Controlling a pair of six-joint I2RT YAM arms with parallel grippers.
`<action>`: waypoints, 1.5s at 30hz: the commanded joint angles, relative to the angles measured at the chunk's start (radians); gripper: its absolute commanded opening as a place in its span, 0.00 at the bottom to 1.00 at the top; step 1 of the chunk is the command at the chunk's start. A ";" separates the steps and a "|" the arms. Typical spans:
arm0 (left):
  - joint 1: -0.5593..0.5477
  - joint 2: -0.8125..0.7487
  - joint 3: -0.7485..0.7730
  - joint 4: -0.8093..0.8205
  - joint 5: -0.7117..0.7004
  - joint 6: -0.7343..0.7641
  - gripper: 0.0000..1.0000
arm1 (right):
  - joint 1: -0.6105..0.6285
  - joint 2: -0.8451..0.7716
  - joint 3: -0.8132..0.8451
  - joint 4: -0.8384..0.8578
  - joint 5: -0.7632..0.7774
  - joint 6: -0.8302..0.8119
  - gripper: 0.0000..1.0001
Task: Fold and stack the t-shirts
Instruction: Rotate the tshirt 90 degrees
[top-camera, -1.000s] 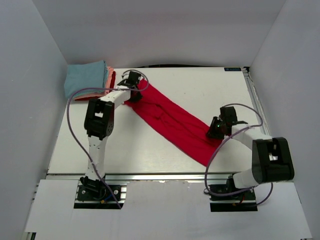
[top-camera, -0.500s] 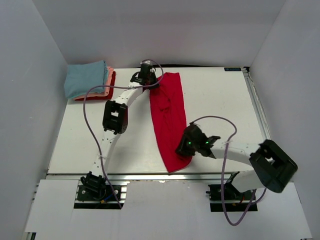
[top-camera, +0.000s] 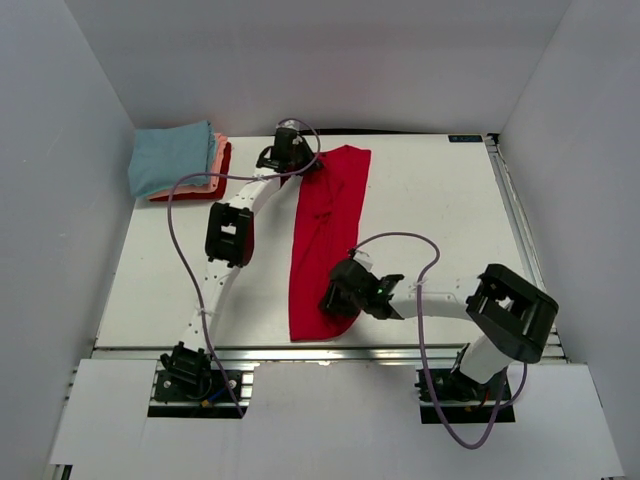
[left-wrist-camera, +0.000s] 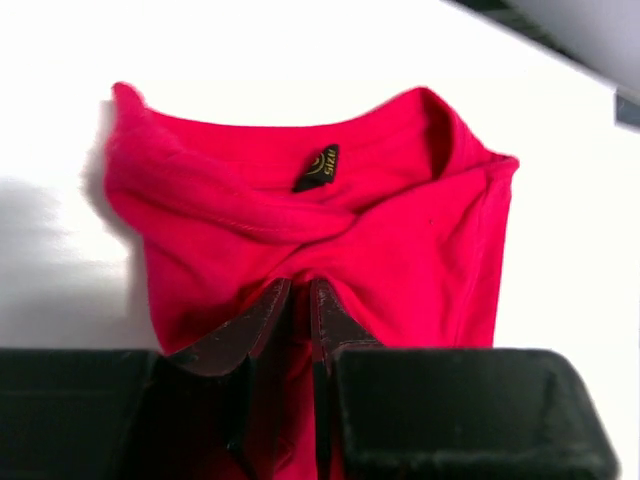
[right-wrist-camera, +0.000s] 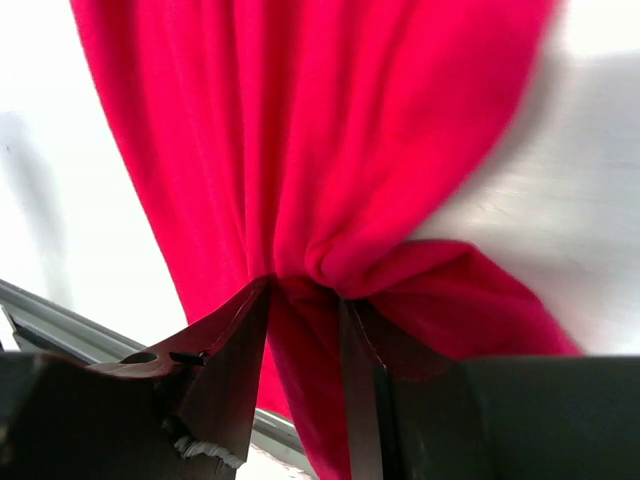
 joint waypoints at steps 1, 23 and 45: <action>0.085 0.079 -0.013 -0.075 -0.049 -0.028 0.25 | 0.005 -0.012 -0.065 -0.145 0.073 0.013 0.42; 0.069 -0.323 -0.122 -0.047 0.120 0.099 0.56 | 0.034 -0.249 0.196 -0.163 0.367 -0.584 0.66; -0.124 -1.553 -1.614 -0.203 -0.173 -0.046 0.51 | -0.150 -0.677 0.046 -0.564 0.144 -0.671 0.50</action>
